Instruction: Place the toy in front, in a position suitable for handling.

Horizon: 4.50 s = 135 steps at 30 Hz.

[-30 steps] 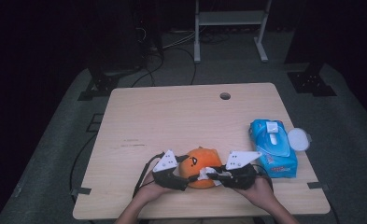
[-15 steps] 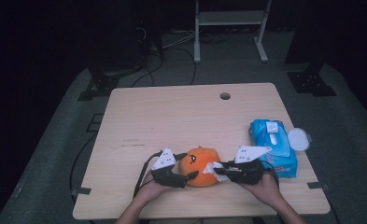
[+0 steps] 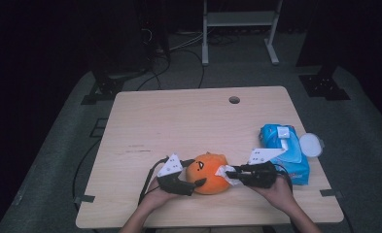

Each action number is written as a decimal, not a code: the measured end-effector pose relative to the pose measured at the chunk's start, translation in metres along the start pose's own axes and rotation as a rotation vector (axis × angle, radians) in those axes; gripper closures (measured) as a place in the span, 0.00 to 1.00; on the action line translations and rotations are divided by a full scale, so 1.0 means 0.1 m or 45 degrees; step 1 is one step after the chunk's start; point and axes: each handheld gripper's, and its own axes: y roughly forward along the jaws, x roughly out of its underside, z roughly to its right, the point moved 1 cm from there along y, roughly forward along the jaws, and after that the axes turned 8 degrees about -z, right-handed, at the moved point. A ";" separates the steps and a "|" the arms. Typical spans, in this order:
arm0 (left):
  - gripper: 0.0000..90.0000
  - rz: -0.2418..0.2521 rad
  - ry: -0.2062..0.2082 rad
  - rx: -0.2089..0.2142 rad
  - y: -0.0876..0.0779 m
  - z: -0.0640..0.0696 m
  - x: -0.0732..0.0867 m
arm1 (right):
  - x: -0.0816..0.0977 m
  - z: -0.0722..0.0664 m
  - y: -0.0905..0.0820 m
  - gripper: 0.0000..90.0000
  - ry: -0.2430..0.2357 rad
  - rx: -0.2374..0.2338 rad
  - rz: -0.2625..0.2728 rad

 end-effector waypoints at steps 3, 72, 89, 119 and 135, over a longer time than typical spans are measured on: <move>0.24 -0.014 0.027 -0.001 0.00 0.03 -0.01 | -0.01 -0.04 0.06 0.84 -0.023 0.021 -0.024; 0.25 0.012 -0.038 -0.024 0.05 0.00 -0.06 | 0.03 0.10 -0.07 0.87 0.067 0.053 -0.045; 0.19 0.026 -0.029 0.023 0.07 0.06 -0.10 | -0.09 -0.04 -0.05 0.87 0.030 -0.033 0.010; 0.29 -0.027 0.267 0.004 0.11 0.31 -0.18 | -0.17 -0.06 -0.12 0.87 -0.021 0.064 0.053; 0.28 -0.039 0.309 -0.007 0.13 0.35 -0.17 | -0.17 -0.07 -0.13 0.87 -0.032 0.100 0.036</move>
